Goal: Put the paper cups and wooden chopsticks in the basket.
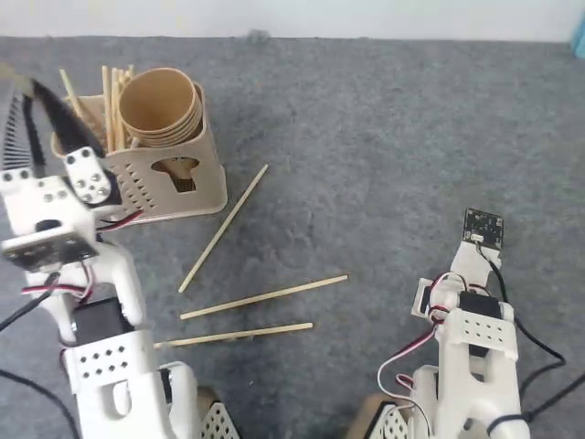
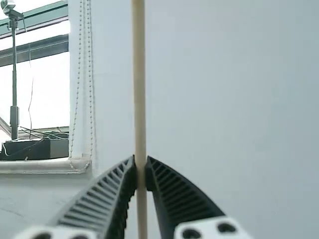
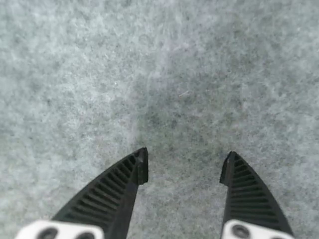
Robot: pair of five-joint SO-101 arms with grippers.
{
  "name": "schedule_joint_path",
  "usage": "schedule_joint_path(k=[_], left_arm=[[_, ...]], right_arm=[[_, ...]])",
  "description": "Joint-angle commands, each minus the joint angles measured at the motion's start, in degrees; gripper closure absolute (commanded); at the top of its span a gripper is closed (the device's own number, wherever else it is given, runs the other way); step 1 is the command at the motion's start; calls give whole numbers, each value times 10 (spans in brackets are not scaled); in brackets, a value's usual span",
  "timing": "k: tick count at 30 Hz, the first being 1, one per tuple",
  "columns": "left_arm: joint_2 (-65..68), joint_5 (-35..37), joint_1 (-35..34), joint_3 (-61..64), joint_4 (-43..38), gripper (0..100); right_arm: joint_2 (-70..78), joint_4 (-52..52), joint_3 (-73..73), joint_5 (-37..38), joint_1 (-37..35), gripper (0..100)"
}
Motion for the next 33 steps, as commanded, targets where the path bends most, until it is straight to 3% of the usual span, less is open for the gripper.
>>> schedule_joint_path(k=[1,15,22,26,29,33], left_arm=[[11,32,-16,-1,-24,987],[277,31,-32,-79,-25,983],[277,35,-33,-80,-22,783],[268,35,-59,-92,-21,787],[241,35,-88,-119,40,813],[196,35,-100,-197,240,824]], right_arm=[[-8,-6,0,4,2,749],[-14,-9,9,4,1,747],[-14,-10,9,4,1,747],[-14,-10,9,4,1,747],[-14,-10,9,4,1,747],[-14,-10,9,4,1,747]])
